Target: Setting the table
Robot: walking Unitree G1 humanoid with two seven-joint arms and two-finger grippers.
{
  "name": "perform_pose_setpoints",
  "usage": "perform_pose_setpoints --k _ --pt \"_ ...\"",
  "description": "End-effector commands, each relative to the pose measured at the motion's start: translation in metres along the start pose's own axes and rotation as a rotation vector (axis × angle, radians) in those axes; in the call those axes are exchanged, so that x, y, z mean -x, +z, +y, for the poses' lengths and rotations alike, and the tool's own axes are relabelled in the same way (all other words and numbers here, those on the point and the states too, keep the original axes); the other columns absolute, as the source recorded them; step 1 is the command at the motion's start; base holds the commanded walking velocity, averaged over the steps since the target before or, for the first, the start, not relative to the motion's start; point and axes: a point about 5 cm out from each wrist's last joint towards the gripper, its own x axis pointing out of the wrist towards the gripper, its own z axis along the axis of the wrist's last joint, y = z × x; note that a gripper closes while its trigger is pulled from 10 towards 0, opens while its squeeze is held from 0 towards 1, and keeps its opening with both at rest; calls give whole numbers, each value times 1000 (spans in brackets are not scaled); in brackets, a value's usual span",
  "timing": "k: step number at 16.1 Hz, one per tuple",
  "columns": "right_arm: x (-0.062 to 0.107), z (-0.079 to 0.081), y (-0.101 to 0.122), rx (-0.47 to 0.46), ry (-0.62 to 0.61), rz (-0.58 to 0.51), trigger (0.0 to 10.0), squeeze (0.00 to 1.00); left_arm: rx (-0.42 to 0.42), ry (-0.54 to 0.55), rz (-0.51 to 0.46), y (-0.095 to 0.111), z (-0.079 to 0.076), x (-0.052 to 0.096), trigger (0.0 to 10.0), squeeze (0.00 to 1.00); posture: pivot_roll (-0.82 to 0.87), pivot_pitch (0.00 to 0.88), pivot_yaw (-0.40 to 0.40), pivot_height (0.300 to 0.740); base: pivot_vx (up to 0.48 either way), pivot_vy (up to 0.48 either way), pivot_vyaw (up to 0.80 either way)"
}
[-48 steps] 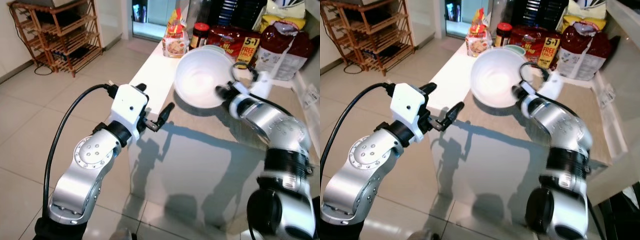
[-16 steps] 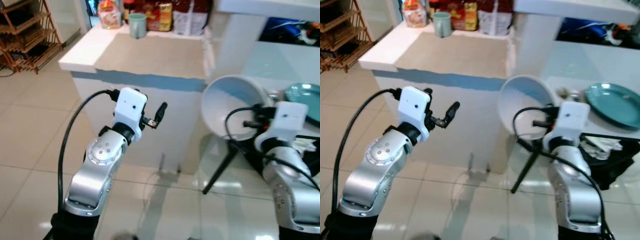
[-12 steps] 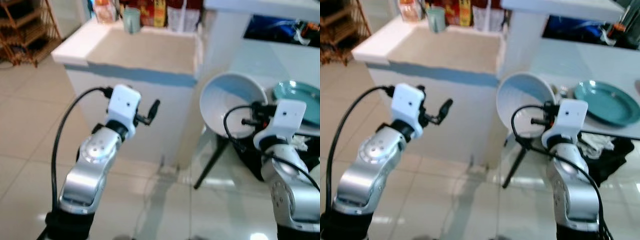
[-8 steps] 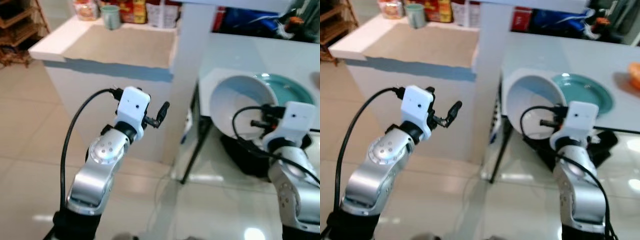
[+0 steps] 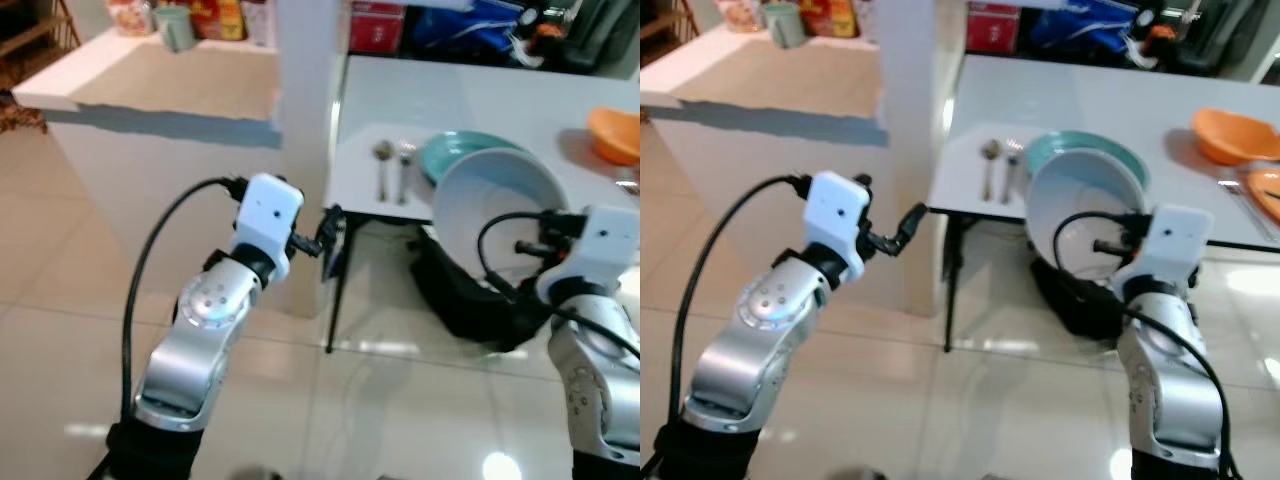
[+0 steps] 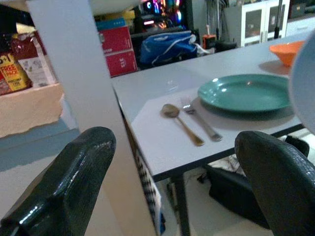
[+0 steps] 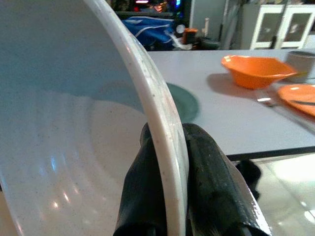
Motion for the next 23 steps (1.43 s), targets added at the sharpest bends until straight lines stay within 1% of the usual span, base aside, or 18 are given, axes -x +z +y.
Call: perform_pose_setpoints --k 1,5,9,12,14,23 --pt "1 5 8 -4 20 -38 10000 0 -7 11 7 -1 3 1 10000 0 42 48 -25 740 0 -480 0" --pt "1 4 8 -5 16 -37 10000 0 -3 12 8 -1 3 1 10000 0 41 50 -22 740 0 -480 0" --pt "1 4 9 -11 11 -37 10000 0 34 36 2 3 6 -2 10000 0 41 50 -19 740 0 -437 0" --pt "0 9 11 -55 38 -24 10000 0 63 55 32 0 9 -3 10000 0 39 50 -18 740 170 0 0" --pt "1 14 12 -93 81 -11 10000 0 91 68 49 -1 11 -3 10000 0 42 50 -20 740 283 0 0" --pt "1 23 14 -129 118 3 10000 0 109 65 59 0 11 -3 10000 0 42 53 -22 740 382 0 0"
